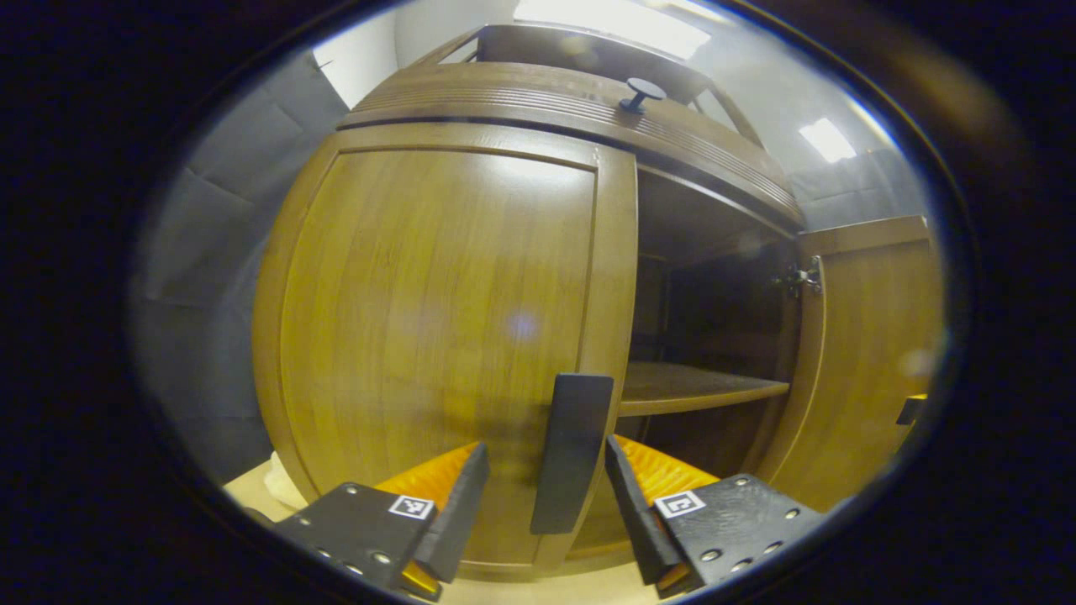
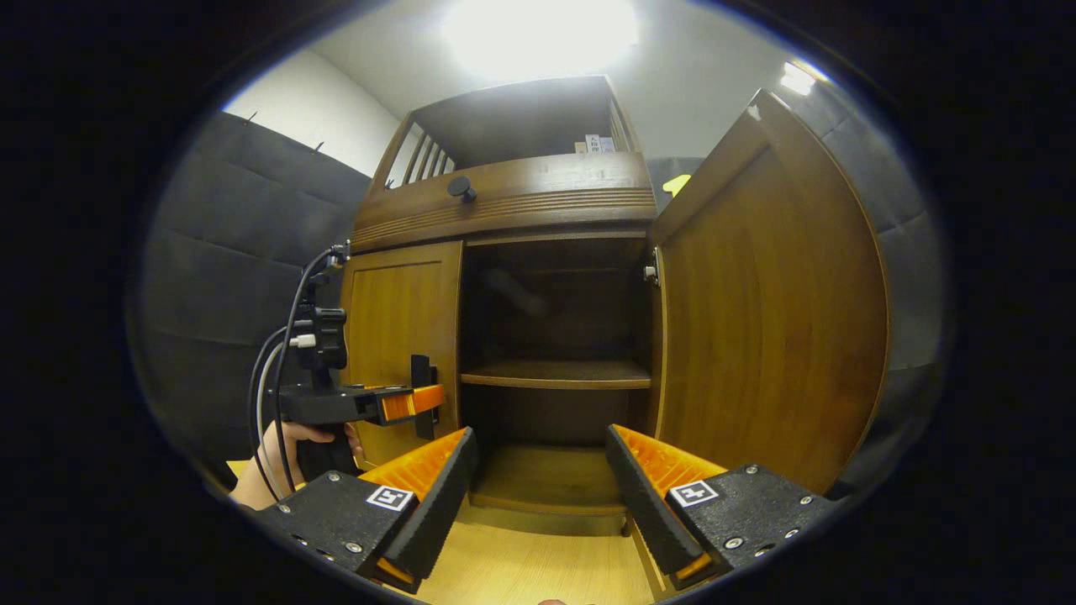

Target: Open the right door of the double-door shoe cabinet with the right hand, and open the left door with the left hand.

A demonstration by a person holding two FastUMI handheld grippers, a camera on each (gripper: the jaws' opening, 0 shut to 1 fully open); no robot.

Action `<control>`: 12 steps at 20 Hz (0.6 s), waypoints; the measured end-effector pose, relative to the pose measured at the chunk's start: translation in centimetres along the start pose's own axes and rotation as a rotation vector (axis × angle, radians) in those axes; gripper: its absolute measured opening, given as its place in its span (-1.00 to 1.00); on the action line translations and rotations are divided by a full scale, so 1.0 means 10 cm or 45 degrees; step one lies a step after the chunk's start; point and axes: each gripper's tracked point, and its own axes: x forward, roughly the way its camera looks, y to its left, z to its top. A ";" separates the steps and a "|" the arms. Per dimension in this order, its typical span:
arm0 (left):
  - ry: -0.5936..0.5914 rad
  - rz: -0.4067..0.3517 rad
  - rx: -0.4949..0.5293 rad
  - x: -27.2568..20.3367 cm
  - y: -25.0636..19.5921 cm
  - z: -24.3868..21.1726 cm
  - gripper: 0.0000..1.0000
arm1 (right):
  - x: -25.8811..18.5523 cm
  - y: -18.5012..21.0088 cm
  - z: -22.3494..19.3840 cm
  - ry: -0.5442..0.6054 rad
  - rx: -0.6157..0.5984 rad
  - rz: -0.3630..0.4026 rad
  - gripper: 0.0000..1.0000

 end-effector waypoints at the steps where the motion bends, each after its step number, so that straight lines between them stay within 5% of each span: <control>1: 0.005 -0.010 -0.007 0.01 -0.08 -0.02 0.61 | 0.01 0.00 0.00 0.002 0.001 0.005 0.89; 5: 0.048 -0.059 -0.028 0.05 -0.15 -0.08 -0.12 | 0.18 -0.07 0.04 0.004 0.017 0.018 0.89; 12: 0.070 -0.057 0.059 0.04 -0.16 -0.11 -0.51 | 0.21 -0.07 0.00 0.015 0.007 -0.009 0.89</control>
